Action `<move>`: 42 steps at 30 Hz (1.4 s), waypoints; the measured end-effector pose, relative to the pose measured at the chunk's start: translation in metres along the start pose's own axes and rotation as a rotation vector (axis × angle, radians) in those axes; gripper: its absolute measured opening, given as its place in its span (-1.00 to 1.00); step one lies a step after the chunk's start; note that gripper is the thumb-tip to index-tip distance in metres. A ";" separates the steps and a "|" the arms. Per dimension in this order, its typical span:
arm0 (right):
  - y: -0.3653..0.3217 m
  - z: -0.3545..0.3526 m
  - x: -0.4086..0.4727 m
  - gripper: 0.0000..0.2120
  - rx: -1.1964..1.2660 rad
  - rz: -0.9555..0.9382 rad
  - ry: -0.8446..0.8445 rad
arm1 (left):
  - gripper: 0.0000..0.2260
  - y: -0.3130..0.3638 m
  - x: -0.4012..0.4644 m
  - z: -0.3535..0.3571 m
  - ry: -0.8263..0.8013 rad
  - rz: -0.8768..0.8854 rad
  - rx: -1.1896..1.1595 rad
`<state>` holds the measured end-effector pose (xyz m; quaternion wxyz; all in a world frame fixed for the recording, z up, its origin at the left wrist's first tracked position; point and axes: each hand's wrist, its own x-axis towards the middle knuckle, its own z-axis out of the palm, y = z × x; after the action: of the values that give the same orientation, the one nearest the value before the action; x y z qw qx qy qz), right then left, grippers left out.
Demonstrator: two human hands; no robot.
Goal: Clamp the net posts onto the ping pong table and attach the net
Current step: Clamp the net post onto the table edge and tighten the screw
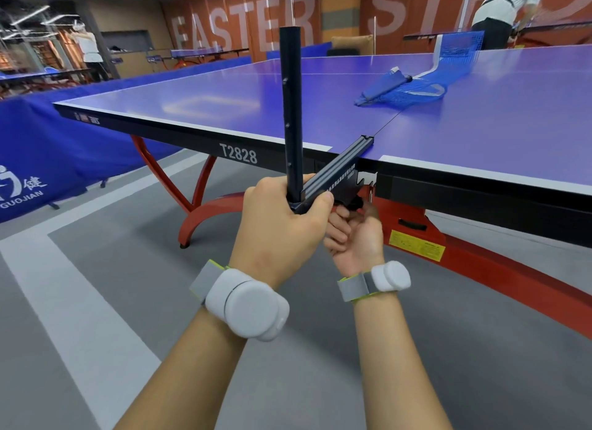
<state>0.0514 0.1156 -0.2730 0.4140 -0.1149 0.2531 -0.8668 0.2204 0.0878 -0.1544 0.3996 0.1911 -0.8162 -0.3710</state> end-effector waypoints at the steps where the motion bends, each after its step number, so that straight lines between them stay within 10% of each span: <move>1: 0.002 0.002 -0.001 -0.59 -0.022 -0.034 0.015 | -0.85 -0.001 0.000 0.000 -0.003 -0.006 -0.005; 9: 0.029 0.011 -0.005 -0.61 0.047 -0.243 -0.019 | -0.87 0.003 -0.001 -0.003 -0.016 -0.023 -0.031; 17: 0.005 0.003 0.003 -0.66 0.307 0.093 -0.132 | -0.86 0.008 -0.003 -0.003 -0.021 0.008 0.010; 26: 0.023 0.010 -0.005 -0.48 0.180 -0.159 -0.097 | -0.85 0.005 0.000 -0.003 -0.025 -0.038 -0.008; 33: -0.003 -0.001 0.003 -0.69 0.375 0.171 -0.130 | -0.85 0.006 -0.002 -0.001 0.004 -0.039 -0.004; 42: 0.017 0.004 -0.003 -0.55 0.176 -0.076 -0.097 | -0.87 0.008 -0.003 -0.003 -0.043 -0.065 -0.064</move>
<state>0.0659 0.1076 -0.2787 0.4010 -0.1297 0.1510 -0.8942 0.2243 0.0932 -0.1486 0.3756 0.1967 -0.8057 -0.4137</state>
